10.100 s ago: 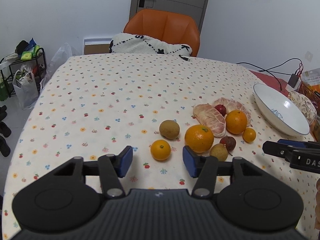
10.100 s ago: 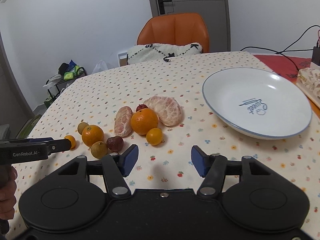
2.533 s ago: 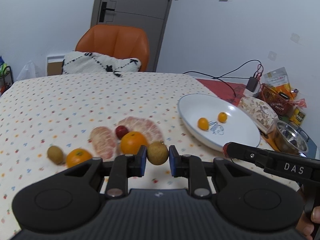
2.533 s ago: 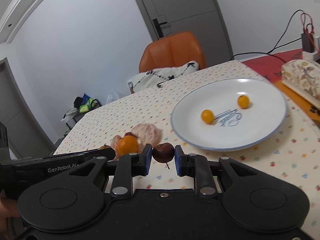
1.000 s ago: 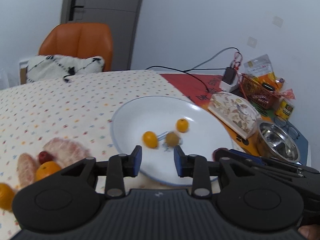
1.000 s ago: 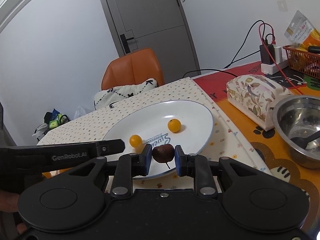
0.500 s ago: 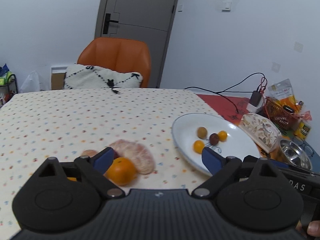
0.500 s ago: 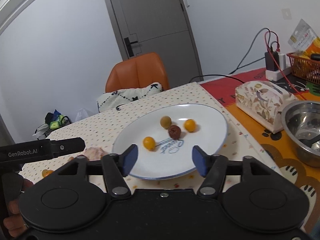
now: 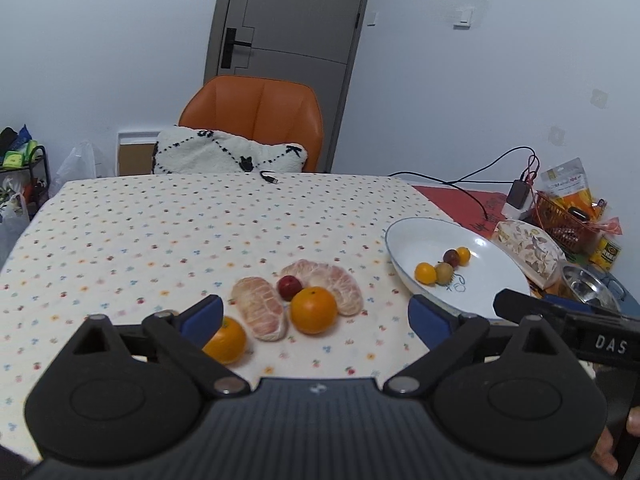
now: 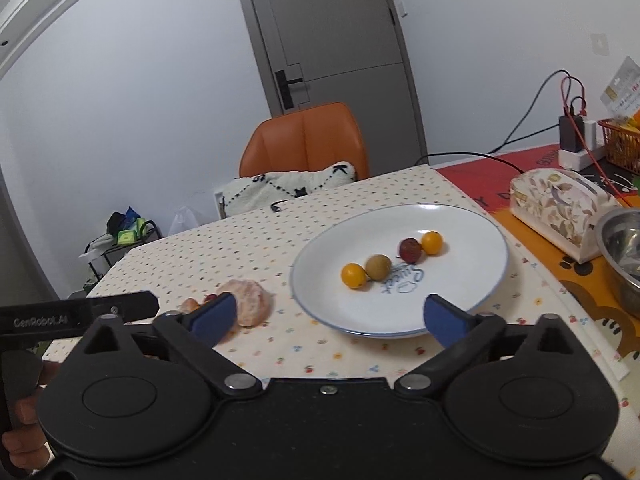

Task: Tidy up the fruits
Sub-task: 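Withdraw both grippers from the plate back to the remaining fruit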

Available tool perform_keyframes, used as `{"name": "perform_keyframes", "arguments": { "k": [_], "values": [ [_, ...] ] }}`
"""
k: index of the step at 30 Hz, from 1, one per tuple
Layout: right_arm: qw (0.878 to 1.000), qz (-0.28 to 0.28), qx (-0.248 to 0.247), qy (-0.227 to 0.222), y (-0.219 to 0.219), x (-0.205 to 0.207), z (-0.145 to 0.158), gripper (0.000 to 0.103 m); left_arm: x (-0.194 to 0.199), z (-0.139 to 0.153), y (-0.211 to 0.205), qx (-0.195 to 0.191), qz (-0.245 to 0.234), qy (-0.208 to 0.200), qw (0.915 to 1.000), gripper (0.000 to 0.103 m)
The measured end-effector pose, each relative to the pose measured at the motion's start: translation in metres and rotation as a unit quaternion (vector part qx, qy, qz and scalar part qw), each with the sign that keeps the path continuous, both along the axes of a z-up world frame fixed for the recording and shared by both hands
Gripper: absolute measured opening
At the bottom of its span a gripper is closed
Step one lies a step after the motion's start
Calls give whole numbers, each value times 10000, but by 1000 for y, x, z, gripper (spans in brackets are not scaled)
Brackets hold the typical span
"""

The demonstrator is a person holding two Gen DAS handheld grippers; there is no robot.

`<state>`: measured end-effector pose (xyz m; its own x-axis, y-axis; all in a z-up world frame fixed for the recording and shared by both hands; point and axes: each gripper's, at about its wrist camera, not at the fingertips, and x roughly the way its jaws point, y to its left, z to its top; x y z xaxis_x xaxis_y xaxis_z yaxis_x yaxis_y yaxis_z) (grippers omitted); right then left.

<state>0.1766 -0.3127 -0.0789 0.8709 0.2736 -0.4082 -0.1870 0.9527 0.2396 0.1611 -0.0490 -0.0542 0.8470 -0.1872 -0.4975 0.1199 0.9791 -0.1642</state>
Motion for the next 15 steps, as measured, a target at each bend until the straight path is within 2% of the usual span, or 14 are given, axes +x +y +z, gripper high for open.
{"name": "perform_keyframes", "arguments": {
  "k": [15],
  "values": [
    [9989, 424, -158, 87, 46, -9, 8, 103, -32, 7, 46, 87, 129, -123, 9998, 98]
  ]
}}
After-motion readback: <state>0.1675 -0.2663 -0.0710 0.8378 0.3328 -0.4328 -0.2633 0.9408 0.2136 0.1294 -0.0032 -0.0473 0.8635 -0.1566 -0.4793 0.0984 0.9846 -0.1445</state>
